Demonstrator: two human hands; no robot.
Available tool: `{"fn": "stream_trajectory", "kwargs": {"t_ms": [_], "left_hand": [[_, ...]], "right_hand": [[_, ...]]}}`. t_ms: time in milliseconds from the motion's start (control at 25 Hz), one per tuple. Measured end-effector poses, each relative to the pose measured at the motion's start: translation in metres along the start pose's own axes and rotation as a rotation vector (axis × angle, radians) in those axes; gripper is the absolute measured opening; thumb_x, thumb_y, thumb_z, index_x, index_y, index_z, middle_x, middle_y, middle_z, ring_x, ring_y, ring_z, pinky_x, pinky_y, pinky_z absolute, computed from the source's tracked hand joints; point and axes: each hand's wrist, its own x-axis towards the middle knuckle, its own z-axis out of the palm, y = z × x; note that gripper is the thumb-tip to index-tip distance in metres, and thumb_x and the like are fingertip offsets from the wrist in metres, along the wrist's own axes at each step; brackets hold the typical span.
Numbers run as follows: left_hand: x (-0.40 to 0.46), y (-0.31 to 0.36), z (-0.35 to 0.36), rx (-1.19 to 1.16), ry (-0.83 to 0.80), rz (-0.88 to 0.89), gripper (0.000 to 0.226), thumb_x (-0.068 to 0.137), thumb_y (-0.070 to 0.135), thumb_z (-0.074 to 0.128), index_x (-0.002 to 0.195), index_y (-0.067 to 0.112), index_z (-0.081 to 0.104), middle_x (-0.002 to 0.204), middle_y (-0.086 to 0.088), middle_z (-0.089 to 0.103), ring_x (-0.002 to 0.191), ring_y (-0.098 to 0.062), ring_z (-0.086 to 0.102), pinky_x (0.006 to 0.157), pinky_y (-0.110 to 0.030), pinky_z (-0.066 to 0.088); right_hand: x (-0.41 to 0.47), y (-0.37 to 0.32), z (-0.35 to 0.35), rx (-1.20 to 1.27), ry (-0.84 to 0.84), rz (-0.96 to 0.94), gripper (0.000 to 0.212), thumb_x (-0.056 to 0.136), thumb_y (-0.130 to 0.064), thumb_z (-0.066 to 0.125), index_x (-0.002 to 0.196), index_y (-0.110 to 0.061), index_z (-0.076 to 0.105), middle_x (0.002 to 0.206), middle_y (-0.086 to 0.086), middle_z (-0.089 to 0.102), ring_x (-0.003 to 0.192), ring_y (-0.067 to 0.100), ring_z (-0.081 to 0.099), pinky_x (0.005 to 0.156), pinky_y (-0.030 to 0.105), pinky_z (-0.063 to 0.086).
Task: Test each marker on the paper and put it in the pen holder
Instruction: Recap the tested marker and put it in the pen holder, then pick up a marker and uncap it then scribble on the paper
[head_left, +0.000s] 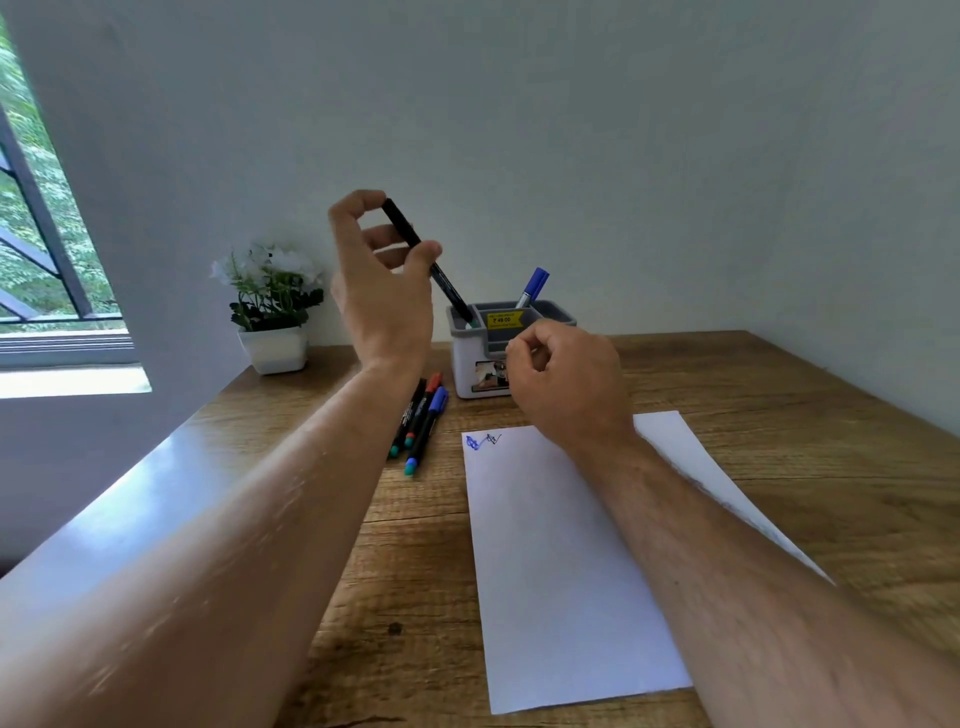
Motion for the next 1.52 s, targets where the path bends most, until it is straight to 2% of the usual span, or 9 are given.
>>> {"fn": "stream_trajectory", "kwargs": {"t_ms": [120,240,400,520,640,920,1200,1360,1520], "left_hand": [[0.008,-0.002,0.010,0.111,-0.028,0.113,0.051,0.083,0.007,0.073,0.123,0.024,0.047,0.094,0.007,0.065,0.081,-0.002,0.068,0.069,-0.014,0.053],[0.017,-0.016,0.017,0.234,-0.116,0.113,0.050,0.085,0.005,0.072,0.124,0.024,0.046,0.097,0.002,0.065,0.082,-0.004,0.067,0.059,-0.007,0.047],[0.023,-0.034,0.026,0.437,-0.250,0.072,0.049,0.086,0.006,0.072,0.122,0.026,0.045,0.097,0.000,0.065,0.077,-0.008,0.067,0.054,-0.013,0.046],[0.027,-0.046,0.033,0.556,-0.353,0.043,0.049,0.085,0.008,0.074,0.119,0.029,0.046,0.090,-0.001,0.065,0.076,-0.016,0.068,0.064,-0.033,0.059],[0.026,-0.055,0.038,0.685,-0.406,0.031,0.052,0.081,0.014,0.079,0.119,0.029,0.047,0.089,-0.003,0.068,0.080,-0.020,0.068,0.075,-0.045,0.060],[0.030,-0.051,0.035,0.742,-0.430,-0.068,0.079,0.078,0.027,0.083,0.145,0.021,0.041,0.112,-0.011,0.069,0.100,-0.024,0.066,0.087,-0.036,0.054],[0.013,-0.025,0.004,0.679,-0.243,-0.172,0.058,0.073,0.041,0.085,0.121,0.021,0.058,0.109,-0.001,0.069,0.095,-0.021,0.067,0.085,-0.035,0.053],[0.002,-0.013,-0.007,0.858,-0.436,-0.253,0.042,0.071,0.040,0.087,0.100,0.016,0.068,0.091,-0.005,0.073,0.082,-0.023,0.072,0.080,-0.041,0.060],[-0.018,-0.022,-0.013,1.069,-0.569,-0.180,0.029,0.073,0.032,0.086,0.092,0.018,0.070,0.089,-0.007,0.073,0.081,-0.026,0.070,0.077,-0.041,0.060]], "right_hand": [[0.002,0.002,0.000,0.004,-0.002,0.003,0.018,0.097,-0.024,0.056,0.090,-0.016,0.070,0.073,-0.008,0.064,0.065,0.007,0.063,0.065,0.021,0.058],[0.002,0.001,0.001,-0.003,-0.016,0.015,0.017,0.096,-0.024,0.057,0.092,-0.016,0.071,0.076,-0.007,0.065,0.067,0.008,0.064,0.066,0.021,0.057],[0.002,0.000,0.001,0.005,-0.018,0.005,0.016,0.096,-0.024,0.057,0.095,-0.015,0.071,0.082,-0.002,0.071,0.072,0.010,0.065,0.069,0.021,0.058],[0.003,0.001,0.002,-0.004,-0.030,0.007,0.017,0.096,-0.025,0.056,0.096,-0.016,0.071,0.083,-0.002,0.071,0.071,0.010,0.065,0.069,0.021,0.058],[0.003,0.001,0.004,-0.013,-0.032,-0.006,0.018,0.096,-0.026,0.056,0.095,-0.016,0.071,0.081,-0.003,0.071,0.069,0.010,0.065,0.067,0.022,0.059],[0.004,0.002,0.006,-0.022,-0.041,-0.002,0.018,0.096,-0.026,0.056,0.094,-0.017,0.071,0.081,-0.003,0.071,0.068,0.010,0.066,0.064,0.021,0.058],[0.004,0.000,0.000,-0.019,-0.050,0.031,0.018,0.096,-0.026,0.057,0.096,-0.017,0.072,0.081,-0.005,0.069,0.069,0.008,0.064,0.066,0.020,0.058],[0.002,-0.003,-0.004,-0.026,-0.077,0.036,0.016,0.095,-0.024,0.058,0.092,-0.017,0.072,0.076,-0.008,0.065,0.066,0.006,0.063,0.060,0.016,0.053],[-0.001,-0.004,-0.009,-0.027,-0.069,0.033,0.017,0.094,-0.024,0.058,0.086,-0.017,0.072,0.071,-0.007,0.067,0.062,0.005,0.062,0.053,0.011,0.043]]}}
